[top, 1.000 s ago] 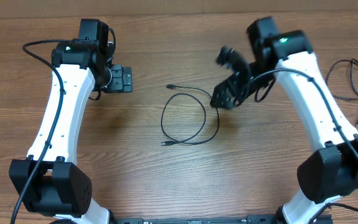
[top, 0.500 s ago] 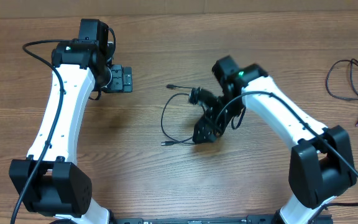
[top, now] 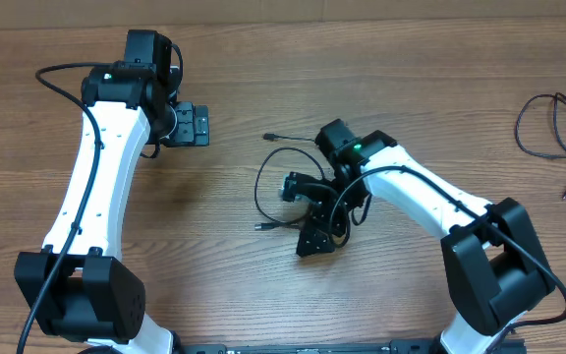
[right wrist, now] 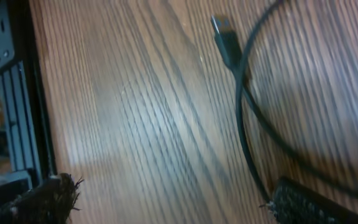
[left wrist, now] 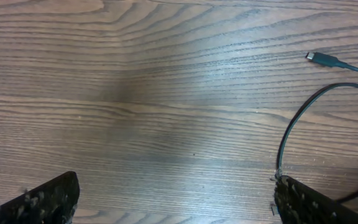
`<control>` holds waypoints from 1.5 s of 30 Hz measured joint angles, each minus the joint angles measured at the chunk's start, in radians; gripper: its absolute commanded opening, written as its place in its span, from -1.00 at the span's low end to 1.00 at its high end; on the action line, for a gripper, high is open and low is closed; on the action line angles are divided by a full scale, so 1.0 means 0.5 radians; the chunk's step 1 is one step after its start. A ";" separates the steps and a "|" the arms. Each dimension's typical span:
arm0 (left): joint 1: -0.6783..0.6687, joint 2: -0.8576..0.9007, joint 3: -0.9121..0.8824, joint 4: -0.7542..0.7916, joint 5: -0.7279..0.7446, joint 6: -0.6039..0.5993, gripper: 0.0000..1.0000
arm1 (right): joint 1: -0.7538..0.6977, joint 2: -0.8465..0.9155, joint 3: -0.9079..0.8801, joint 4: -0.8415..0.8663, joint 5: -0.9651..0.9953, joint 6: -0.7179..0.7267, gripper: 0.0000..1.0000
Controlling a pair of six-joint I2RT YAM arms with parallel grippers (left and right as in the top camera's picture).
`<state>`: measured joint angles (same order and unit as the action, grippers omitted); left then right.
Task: Untangle cables
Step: 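Grasp the last black cable with the right gripper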
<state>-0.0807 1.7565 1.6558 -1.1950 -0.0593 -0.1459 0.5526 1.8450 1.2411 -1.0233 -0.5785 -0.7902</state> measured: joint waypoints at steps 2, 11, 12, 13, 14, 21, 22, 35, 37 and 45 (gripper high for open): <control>0.000 0.000 0.000 0.000 0.001 0.000 1.00 | 0.042 0.000 0.000 0.039 0.034 -0.012 1.00; 0.000 0.000 0.000 0.000 0.001 0.000 0.99 | 0.210 0.000 0.000 0.141 0.278 -0.189 1.00; 0.000 0.000 0.000 -0.001 0.001 0.000 1.00 | 0.211 0.000 0.000 0.145 0.288 -0.201 1.00; 0.000 0.000 0.000 0.000 0.001 0.000 0.99 | 0.213 0.000 0.000 0.150 0.302 -0.208 1.00; 0.000 0.000 0.000 0.000 0.001 0.000 0.99 | 0.213 0.000 0.000 0.155 0.312 -0.214 1.00; 0.000 0.000 0.000 0.000 0.001 0.000 0.99 | 0.213 0.000 -0.107 0.378 0.342 -0.247 0.96; 0.000 0.000 0.000 0.000 0.000 0.000 1.00 | 0.213 0.000 -0.130 0.394 0.345 -0.249 0.95; 0.000 0.000 0.000 -0.001 0.001 0.000 0.99 | 0.214 0.000 -0.172 0.507 0.357 -0.343 0.78; 0.000 0.000 0.000 0.000 0.001 0.000 0.99 | 0.214 0.000 -0.172 0.531 0.357 -0.365 0.77; 0.000 0.000 0.000 0.000 0.001 0.000 0.99 | 0.213 0.000 -0.172 0.553 0.357 -0.405 0.79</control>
<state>-0.0807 1.7565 1.6558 -1.1950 -0.0589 -0.1459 0.6590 1.8450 1.1553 -0.7467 -0.4000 -0.9928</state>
